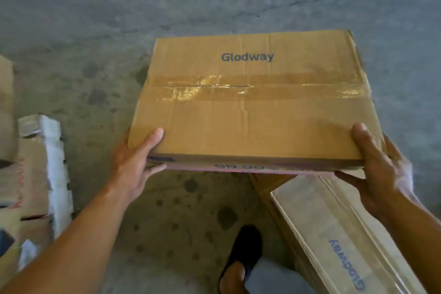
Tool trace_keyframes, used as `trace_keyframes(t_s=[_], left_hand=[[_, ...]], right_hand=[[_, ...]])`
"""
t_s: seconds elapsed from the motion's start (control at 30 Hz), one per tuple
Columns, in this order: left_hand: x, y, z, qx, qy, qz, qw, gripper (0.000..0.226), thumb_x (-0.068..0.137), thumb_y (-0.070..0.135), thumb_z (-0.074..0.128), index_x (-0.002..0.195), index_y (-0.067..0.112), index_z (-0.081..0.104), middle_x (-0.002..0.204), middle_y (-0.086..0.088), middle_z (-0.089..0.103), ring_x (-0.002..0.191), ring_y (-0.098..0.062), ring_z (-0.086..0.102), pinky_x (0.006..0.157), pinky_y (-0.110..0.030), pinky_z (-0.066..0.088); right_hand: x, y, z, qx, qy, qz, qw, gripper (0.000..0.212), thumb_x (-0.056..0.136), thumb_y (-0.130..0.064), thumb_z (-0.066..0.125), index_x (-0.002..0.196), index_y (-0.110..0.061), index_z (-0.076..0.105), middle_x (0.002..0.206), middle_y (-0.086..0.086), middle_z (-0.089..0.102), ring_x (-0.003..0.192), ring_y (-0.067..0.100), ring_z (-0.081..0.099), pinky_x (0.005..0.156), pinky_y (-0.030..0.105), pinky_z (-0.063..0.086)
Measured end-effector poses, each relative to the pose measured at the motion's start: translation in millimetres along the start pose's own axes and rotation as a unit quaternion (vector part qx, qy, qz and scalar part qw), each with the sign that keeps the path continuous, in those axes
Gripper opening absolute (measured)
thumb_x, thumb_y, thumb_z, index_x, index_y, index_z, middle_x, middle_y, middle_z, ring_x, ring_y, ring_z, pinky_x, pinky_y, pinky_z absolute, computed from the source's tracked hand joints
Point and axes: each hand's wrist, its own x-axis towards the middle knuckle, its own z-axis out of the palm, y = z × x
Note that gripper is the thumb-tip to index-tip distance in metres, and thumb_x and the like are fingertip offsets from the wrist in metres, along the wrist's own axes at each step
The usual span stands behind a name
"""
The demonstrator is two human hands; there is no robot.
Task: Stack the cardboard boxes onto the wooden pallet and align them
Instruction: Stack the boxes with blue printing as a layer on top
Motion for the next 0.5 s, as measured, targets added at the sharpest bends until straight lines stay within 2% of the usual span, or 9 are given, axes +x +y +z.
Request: trace_keyframes(t_s=[0.07,0.17,0.27,0.33,0.4,0.5], left_hand=[[-48,-8,-15,-0.023,0.006,-0.005,1.000,0.065,0.058,0.037,0.086,0.117,0.039,0.059,0.109,0.017,0.071,0.112,-0.015,0.063,0.088,-0.058,0.056],[-122,-27,-45,-0.038,0.006,-0.017,0.999,0.076,0.065,0.035,0.087,0.132,0.036,0.052,0.123,0.012,0.064,0.114,-0.018,0.061,0.092,-0.061,0.053],[-219,-40,-96,-0.048,0.003,-0.004,0.999,0.060,0.071,0.034,0.086,0.122,0.037,0.056,0.123,0.010,0.064,0.113,-0.018,0.061,0.094,-0.062,0.052],[-283,-48,-139,-0.055,0.019,0.008,0.998,0.057,0.072,0.034,0.086,0.120,0.036,0.056,0.122,0.008,0.064,0.111,-0.019,0.061,0.094,-0.063,0.052],[-348,-50,-184,-0.054,0.053,0.019,0.997,0.059,0.071,0.034,0.086,0.122,0.034,0.057,0.123,0.006,0.065,0.110,-0.020,0.062,0.092,-0.063,0.052],[-426,-45,-245,-0.052,0.094,0.036,0.994,0.054,0.075,0.031,0.084,0.122,0.033,0.059,0.120,0.004,0.068,0.110,-0.023,0.064,0.091,-0.065,0.052]], right_hand=[[-32,-1,-31,0.000,-0.019,-0.016,1.000,0.079,0.077,-0.048,0.078,0.147,-0.033,0.047,0.110,-0.009,0.061,0.093,0.016,0.063,0.089,0.059,0.055],[-88,4,-78,-0.004,-0.055,-0.040,0.998,0.099,0.058,-0.063,0.082,0.147,-0.038,0.046,0.132,0.003,0.059,0.098,0.019,0.063,0.088,0.059,0.055],[-154,27,-129,-0.011,-0.098,-0.055,0.994,0.122,0.031,-0.082,0.084,0.141,-0.043,0.048,0.137,0.002,0.056,0.104,0.025,0.063,0.079,0.052,0.056],[-203,35,-156,-0.018,-0.117,-0.066,0.991,0.127,0.026,-0.085,0.081,0.141,-0.044,0.046,0.137,0.001,0.055,0.106,0.028,0.063,0.080,0.050,0.056],[-265,39,-165,-0.035,-0.148,-0.064,0.986,0.119,0.041,-0.081,0.081,0.146,-0.040,0.044,0.141,0.003,0.054,0.106,0.029,0.063,0.077,0.049,0.056],[-348,40,-177,-0.033,-0.198,-0.050,0.978,0.084,0.077,-0.056,0.076,0.150,-0.035,0.041,0.131,0.004,0.054,0.103,0.031,0.059,0.076,0.052,0.055]])
